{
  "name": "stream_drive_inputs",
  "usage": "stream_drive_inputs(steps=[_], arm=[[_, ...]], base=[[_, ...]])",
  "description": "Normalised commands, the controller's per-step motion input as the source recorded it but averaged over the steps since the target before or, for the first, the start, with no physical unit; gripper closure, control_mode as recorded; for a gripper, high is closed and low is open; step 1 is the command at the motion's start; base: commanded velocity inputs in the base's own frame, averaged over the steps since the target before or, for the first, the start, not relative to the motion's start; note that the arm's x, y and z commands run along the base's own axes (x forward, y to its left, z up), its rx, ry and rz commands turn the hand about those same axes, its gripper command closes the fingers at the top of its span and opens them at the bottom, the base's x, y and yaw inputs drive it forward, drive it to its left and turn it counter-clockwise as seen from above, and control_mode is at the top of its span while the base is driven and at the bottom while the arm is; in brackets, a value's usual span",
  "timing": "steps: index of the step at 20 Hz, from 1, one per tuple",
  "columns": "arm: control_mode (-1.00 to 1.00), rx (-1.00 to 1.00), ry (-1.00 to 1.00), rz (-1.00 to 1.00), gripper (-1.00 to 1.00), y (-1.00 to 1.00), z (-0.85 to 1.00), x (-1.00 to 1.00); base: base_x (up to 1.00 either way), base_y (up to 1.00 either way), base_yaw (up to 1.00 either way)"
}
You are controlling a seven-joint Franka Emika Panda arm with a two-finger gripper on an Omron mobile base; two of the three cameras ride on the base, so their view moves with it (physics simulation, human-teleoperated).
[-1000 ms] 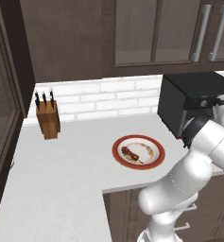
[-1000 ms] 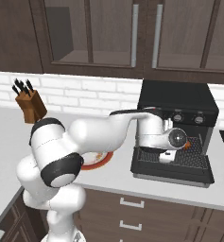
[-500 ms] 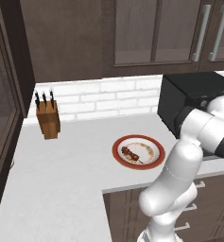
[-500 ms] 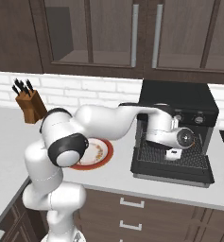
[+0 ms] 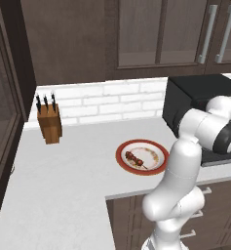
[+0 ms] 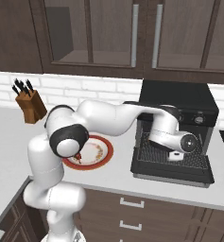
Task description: Pick up the kebab skewer and baguette bread, and place them inside the toaster oven. Close the toaster oven door and start by setting the timer.
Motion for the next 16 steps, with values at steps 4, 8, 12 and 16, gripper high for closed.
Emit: stream_drive_inputs(steps=[4,8,12,16], arm=[[-1.0,0.0,0.0,0.0,1.0,0.12,0.0,0.11],[-1.0,0.0,0.0,0.0,-1.0,0.15,0.0,0.11],[-1.0,0.0,0.0,0.0,-1.0,0.01,0.0,0.0],[-1.0,0.0,0.0,0.0,-1.0,0.0,0.0,0.05]], base=[[0.0,0.0,0.0],[0.0,0.0,0.0],[0.0,0.0,0.0],[0.0,0.0,0.0]])
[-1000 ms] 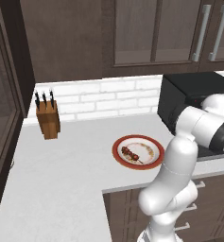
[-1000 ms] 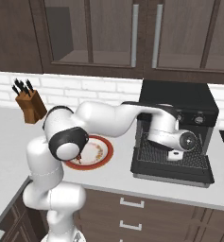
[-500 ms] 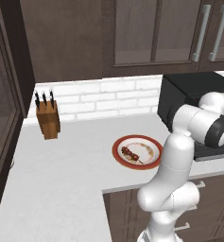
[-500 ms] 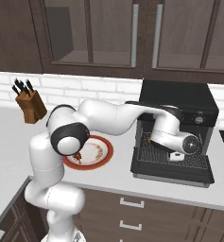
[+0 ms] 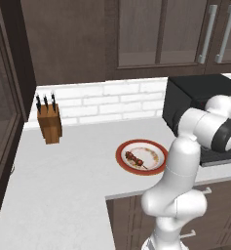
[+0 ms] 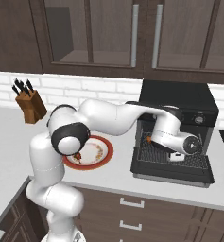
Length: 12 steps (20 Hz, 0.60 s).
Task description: Pick up the kebab skewer and baguette bread, and place them inside the toaster oven. Close the toaster oven door and start by setting the timer.
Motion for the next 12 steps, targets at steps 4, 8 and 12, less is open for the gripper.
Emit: stream_drive_inputs(steps=[4,8,12], arm=[[-1.0,0.0,0.0,0.0,-1.0,0.0,0.0,0.0],[-1.0,-0.01,0.0,-0.01,-1.0,0.0,0.03,-0.08],[-1.0,-0.1,-0.01,-0.06,-1.0,0.01,0.06,-0.61]], base=[[0.0,0.0,0.0],[0.0,0.0,0.0],[0.0,0.0,0.0]])
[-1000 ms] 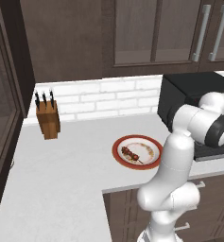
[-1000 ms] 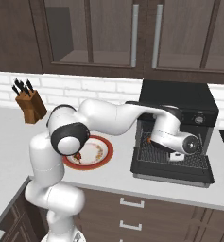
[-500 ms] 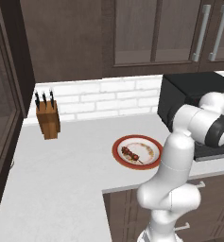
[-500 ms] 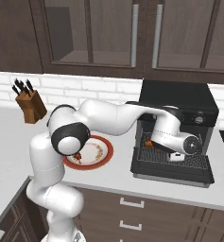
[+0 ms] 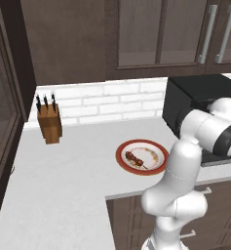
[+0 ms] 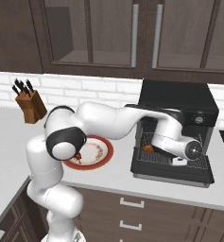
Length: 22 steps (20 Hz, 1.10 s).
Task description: Pick up the kebab skewer and baguette bread, and place them inside the toaster oven. Close the toaster oven door and start by setting the timer.
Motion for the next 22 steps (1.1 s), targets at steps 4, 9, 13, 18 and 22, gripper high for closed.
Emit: stream_drive_inputs(steps=[4,9,13,18,22], arm=[[-1.0,-0.08,-0.01,-0.01,-1.0,0.0,0.22,-0.36],[-1.0,-0.11,0.0,0.0,-1.0,0.04,0.43,-0.64],[-1.0,-0.22,0.0,0.03,-1.0,0.69,0.34,-0.67],[-1.0,-0.24,0.01,0.17,-1.0,1.0,0.26,-0.12],[-1.0,-0.29,0.03,0.19,-1.0,1.0,0.21,0.0]], base=[[0.0,0.0,0.0],[0.0,0.0,0.0],[0.0,0.0,0.0],[0.0,0.0,0.0],[0.0,0.0,0.0]])
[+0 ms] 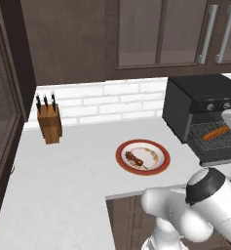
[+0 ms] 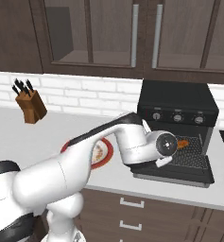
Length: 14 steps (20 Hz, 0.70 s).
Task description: Pick up the kebab skewer and baguette bread, and place them inside the toaster oven. Close the toaster oven door and start by setting the timer.
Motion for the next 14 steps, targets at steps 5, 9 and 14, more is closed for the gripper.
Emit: stream_drive_inputs(steps=[5,9,14], arm=[[-1.0,-0.29,0.02,0.18,-1.0,1.0,0.02,0.0],[-1.0,-0.27,0.0,0.18,-1.0,0.88,0.0,0.0],[-1.0,-0.24,0.0,0.17,-1.0,0.73,0.0,0.0]], base=[[0.0,0.0,0.0],[0.0,0.0,0.0],[0.0,0.0,0.0]])
